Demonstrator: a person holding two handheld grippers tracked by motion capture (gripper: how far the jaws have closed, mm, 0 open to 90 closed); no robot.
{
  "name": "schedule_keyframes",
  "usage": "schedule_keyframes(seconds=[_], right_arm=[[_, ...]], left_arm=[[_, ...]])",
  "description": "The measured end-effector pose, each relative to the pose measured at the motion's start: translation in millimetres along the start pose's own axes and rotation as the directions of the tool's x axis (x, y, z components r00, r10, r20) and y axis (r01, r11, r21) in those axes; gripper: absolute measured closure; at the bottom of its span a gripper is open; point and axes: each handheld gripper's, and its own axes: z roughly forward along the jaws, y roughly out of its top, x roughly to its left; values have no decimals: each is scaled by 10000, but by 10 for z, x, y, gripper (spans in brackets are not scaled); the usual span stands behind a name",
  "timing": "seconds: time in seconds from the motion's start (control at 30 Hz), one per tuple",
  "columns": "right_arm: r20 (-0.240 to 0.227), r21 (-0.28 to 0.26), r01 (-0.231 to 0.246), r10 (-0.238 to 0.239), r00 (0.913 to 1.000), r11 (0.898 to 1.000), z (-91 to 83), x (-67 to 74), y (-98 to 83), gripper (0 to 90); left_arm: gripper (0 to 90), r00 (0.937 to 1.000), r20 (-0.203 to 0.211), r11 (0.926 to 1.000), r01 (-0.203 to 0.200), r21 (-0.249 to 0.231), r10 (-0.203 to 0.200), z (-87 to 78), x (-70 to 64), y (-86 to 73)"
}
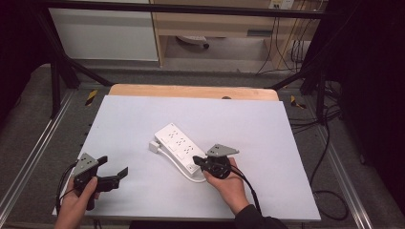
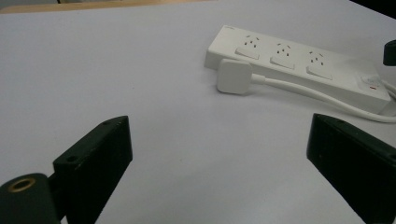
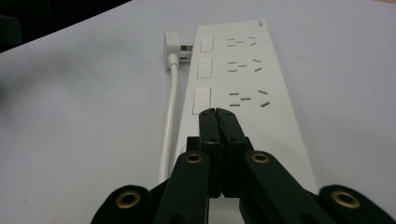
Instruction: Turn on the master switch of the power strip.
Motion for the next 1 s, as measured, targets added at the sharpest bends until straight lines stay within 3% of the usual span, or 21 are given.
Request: schedule_keyframes(seconds=[1.0], right_arm=[[172,525,288,-298,9994,9982,115,49,-54,900]], left_arm=[[69,10000,27,10000,-12,-11,12,3,-2,-1]])
